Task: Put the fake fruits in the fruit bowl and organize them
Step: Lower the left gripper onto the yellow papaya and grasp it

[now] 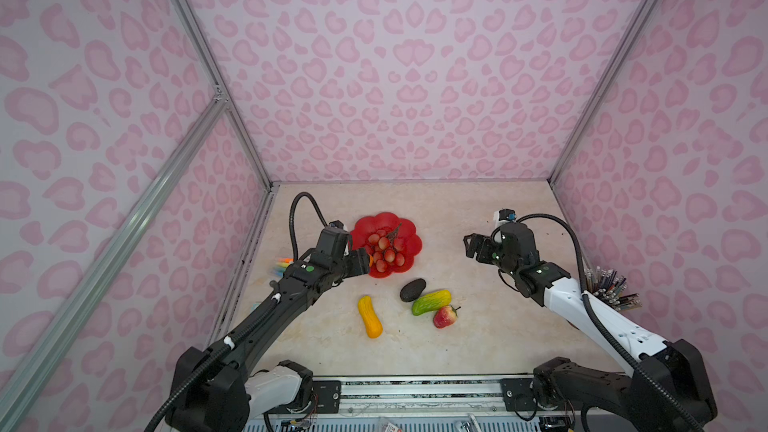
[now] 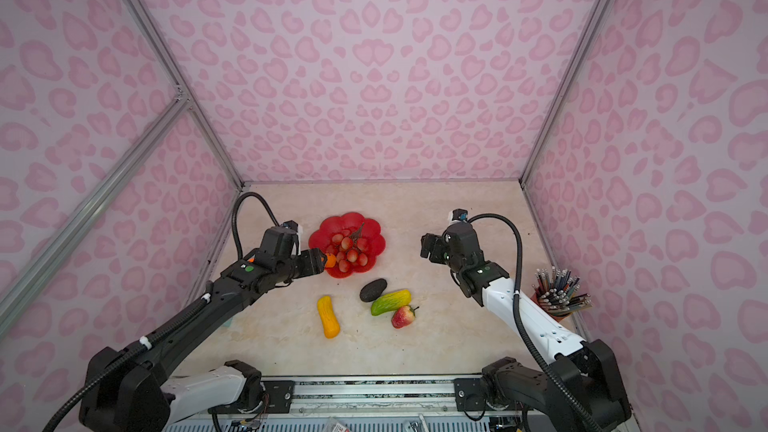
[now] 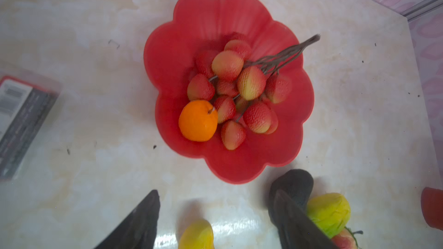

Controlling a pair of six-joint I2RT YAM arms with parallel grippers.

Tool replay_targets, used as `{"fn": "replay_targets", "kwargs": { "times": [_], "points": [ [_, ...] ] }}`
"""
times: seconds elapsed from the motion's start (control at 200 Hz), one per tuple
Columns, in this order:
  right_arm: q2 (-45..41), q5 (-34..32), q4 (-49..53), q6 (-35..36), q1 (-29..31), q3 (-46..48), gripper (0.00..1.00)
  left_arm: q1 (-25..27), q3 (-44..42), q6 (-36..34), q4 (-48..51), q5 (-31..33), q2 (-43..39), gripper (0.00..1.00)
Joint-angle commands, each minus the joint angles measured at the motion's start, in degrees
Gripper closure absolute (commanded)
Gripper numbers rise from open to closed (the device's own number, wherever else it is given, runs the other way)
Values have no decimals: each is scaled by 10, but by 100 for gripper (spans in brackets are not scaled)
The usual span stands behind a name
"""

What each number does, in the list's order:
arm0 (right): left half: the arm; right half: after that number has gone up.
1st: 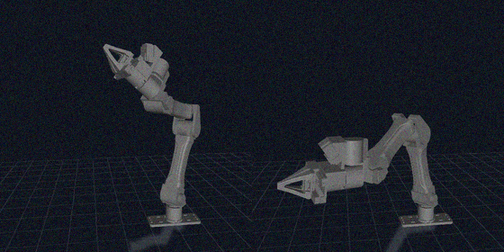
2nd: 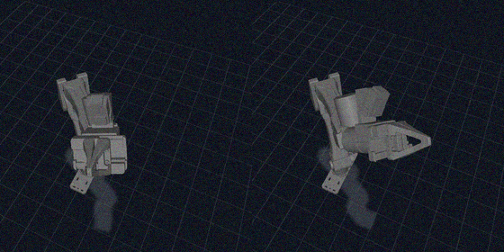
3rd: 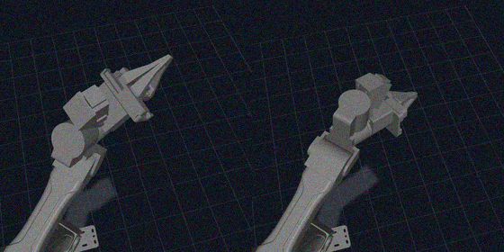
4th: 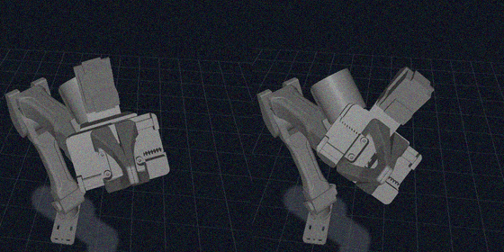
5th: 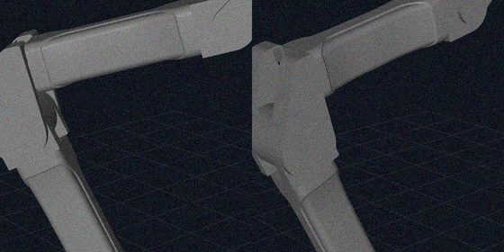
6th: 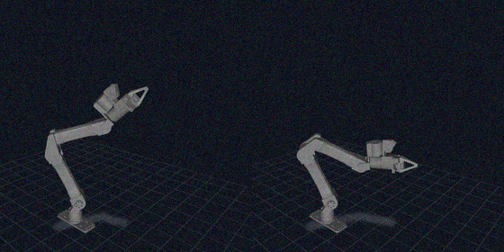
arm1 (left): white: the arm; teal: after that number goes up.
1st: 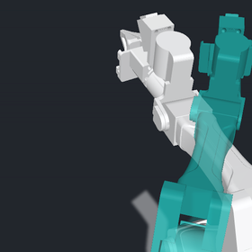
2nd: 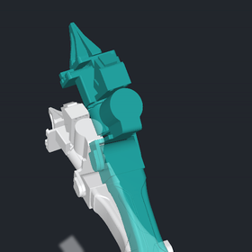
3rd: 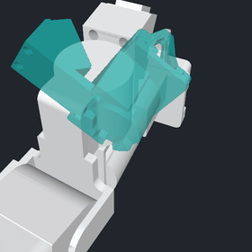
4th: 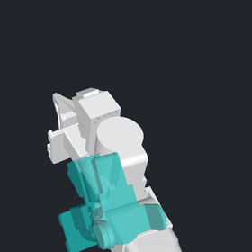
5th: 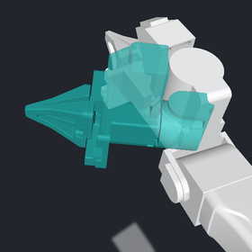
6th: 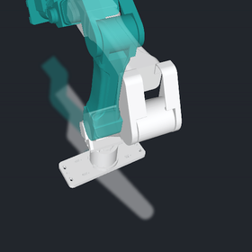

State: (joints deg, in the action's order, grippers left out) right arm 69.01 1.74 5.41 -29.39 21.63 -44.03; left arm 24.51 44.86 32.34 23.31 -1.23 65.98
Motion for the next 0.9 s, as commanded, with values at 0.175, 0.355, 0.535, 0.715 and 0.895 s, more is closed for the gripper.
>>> {"fn": "replay_targets", "kwargs": {
  "times": [0.175, 0.355, 0.535, 0.715, 0.895],
  "points": [
    [54, 29, -14, 13, 0, -45, 6, 103, -145, 125, 26, 1, -92, 23],
    [64, 49, -40, -7, 1, -40, 5, 131, -164, 134, 4, 8, -66, 22],
    [50, 44, -35, -12, 1, -28, 5, 135, -154, 117, -33, 2, -8, 24],
    [30, 32, -27, -10, 1, -16, 5, 136, -155, 106, -71, -11, 56, 44],
    [27, 29, -25, -10, 1, -11, 5, 137, -164, 103, -74, -12, 41, 55]
  ]
}}
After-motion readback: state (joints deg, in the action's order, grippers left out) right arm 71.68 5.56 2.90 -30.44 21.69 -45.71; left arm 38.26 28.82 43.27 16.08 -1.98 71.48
